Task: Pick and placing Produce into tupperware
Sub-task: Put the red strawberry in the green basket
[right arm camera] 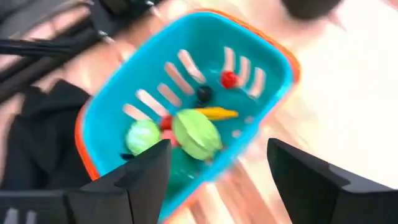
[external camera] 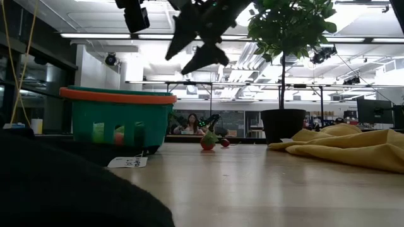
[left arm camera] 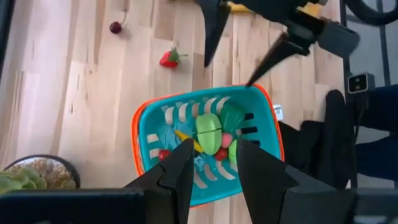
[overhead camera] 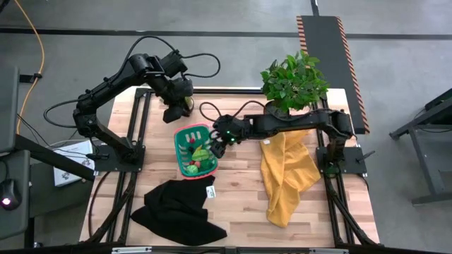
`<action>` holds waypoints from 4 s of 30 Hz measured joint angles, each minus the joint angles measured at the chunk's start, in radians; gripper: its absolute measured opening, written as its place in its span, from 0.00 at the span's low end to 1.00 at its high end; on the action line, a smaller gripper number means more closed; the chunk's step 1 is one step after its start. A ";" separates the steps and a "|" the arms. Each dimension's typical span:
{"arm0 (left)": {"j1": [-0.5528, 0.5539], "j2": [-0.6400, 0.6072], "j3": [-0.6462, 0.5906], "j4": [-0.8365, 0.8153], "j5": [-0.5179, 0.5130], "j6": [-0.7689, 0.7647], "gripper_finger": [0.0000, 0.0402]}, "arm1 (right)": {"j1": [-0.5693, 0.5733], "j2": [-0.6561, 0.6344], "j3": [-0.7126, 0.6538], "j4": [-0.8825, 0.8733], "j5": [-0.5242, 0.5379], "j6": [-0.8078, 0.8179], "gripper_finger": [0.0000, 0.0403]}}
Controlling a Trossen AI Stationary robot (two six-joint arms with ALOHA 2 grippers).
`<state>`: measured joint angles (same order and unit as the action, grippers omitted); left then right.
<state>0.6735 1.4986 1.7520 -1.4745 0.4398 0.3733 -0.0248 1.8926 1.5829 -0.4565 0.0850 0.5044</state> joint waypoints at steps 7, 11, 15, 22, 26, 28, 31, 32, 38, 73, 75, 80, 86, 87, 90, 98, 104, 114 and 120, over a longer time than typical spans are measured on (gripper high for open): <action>-0.001 0.000 0.000 0.057 0.106 -0.004 0.28 | 0.027 -0.047 0.000 -0.171 0.100 -0.006 0.63; 0.000 0.000 0.000 0.090 0.120 -0.020 0.28 | 0.048 -0.064 0.000 -0.272 0.154 0.019 0.63; -0.026 0.004 -0.029 0.139 0.128 -0.046 0.28 | 0.069 -0.079 0.000 -0.353 0.212 0.038 0.63; -0.130 0.006 -0.167 0.217 0.124 -0.072 0.28 | 0.094 -0.101 0.000 -0.432 0.259 0.068 0.63; -0.197 0.005 -0.235 0.249 0.084 -0.097 0.28 | 0.114 -0.134 -0.002 -0.523 0.307 0.083 0.63; -0.221 0.005 -0.261 0.269 0.071 -0.115 0.28 | 0.127 -0.165 -0.020 -0.548 0.334 0.100 0.63; -0.249 0.005 -0.290 0.323 0.068 -0.152 0.28 | 0.143 -0.238 -0.090 -0.544 0.350 0.149 0.63; -0.257 0.005 -0.298 0.344 0.067 -0.169 0.28 | 0.149 -0.269 -0.124 -0.529 0.351 0.174 0.63; -0.307 0.005 -0.308 0.478 0.064 -0.261 0.28 | 0.192 -0.464 -0.380 -0.357 0.331 0.318 0.63; -0.493 -0.028 -0.309 0.797 -0.392 -0.563 0.28 | 0.082 -0.430 -0.729 0.043 0.309 0.273 0.63; -0.520 -0.035 -0.309 0.809 -0.473 -0.565 0.28 | 0.082 -0.420 -0.728 0.068 0.375 0.280 0.63; -0.544 -0.051 -0.309 0.809 -0.543 -0.600 0.28 | 0.075 -0.393 -0.734 0.151 0.441 0.272 0.63; -0.543 -0.087 -0.309 0.818 -0.552 -0.613 0.28 | 0.070 -0.373 -0.858 0.415 0.453 0.338 0.63; -0.543 -0.095 -0.309 0.814 -0.563 -0.609 0.28 | 0.070 -0.373 -0.882 0.461 0.463 0.357 0.63; -0.543 -0.125 -0.309 0.816 -0.604 -0.589 0.28 | 0.071 -0.373 -0.927 0.552 0.480 0.397 0.63; -0.543 -0.198 -0.309 0.823 -0.709 -0.500 0.28 | 0.071 -0.354 -0.936 0.620 0.593 0.347 0.63; -0.543 -0.214 -0.309 0.802 -0.721 -0.457 0.28 | 0.087 -0.288 -0.923 0.692 0.658 0.371 0.62; -0.543 -0.230 -0.354 0.737 -0.716 -0.423 0.28 | 0.139 -0.147 -0.696 0.525 0.784 0.344 0.55; -0.543 -0.291 -0.461 0.786 -0.716 -0.423 0.28 | 0.172 -0.058 -0.643 0.313 0.908 0.701 0.55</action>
<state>0.1307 1.2073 1.2907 -0.6887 -0.2763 -0.0501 0.1470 1.8342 0.9397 -0.1438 0.9933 1.2053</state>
